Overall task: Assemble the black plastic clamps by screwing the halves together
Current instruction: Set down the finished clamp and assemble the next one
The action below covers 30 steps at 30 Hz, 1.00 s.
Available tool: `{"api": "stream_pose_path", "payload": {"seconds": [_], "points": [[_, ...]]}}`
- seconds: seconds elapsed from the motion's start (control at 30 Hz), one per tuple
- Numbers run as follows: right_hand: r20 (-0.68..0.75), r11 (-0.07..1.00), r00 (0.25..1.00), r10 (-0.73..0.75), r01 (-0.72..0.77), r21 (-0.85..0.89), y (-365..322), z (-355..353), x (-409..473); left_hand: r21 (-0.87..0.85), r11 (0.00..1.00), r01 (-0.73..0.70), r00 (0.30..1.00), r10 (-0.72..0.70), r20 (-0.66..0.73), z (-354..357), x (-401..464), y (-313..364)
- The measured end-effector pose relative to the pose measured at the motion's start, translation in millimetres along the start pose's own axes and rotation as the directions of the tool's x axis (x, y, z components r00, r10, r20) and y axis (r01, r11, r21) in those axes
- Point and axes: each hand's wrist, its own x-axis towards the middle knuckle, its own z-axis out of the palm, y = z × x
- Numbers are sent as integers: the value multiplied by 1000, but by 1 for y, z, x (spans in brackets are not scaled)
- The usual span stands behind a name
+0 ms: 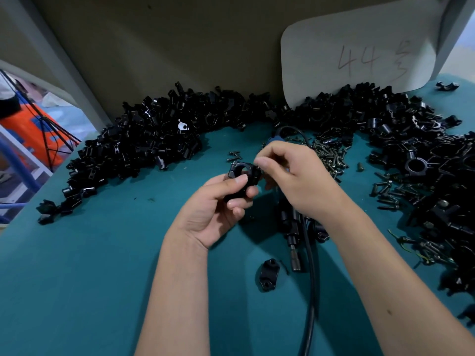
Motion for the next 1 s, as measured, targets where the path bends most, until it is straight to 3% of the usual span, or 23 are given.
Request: {"api": "stream_pose_path", "payload": {"seconds": [0.13, 0.23, 0.37, 0.5, 0.7, 0.83, 1.0], "points": [[9, 997, 999, -35, 35, 66, 1, -4, 0, -27, 999, 25, 999, -26, -24, 2, 2, -1], [3, 976, 998, 70, -69, 208, 1, -5, 0, -48, 999, 25, 999, -27, -36, 0, 1, -1], [-75, 990, 994, 85, -76, 117, 3, 3, 0, 11, 998, 56, 997, -56, -49, 2, 2, -3], [-10, 987, 994, 106, -104, 126, 6, 2, 1, 20, 998, 66, 996, -64, -70, 4, 3, -4], [61, 890, 978, 201, -208, 405, 8, 3, -1, -45, 994, 97, 995, -99, -33, 1, 3, -5], [6, 926, 986, 169, -161, 341, 10, 5, -1, -33, 992, 120, 993, -121, -1, 2, 5, -6], [-97, 919, 991, 88, -43, 392, 9, -1, 3, -133, 983, 129, 990, -135, -35, -1, 5, -7]]}}
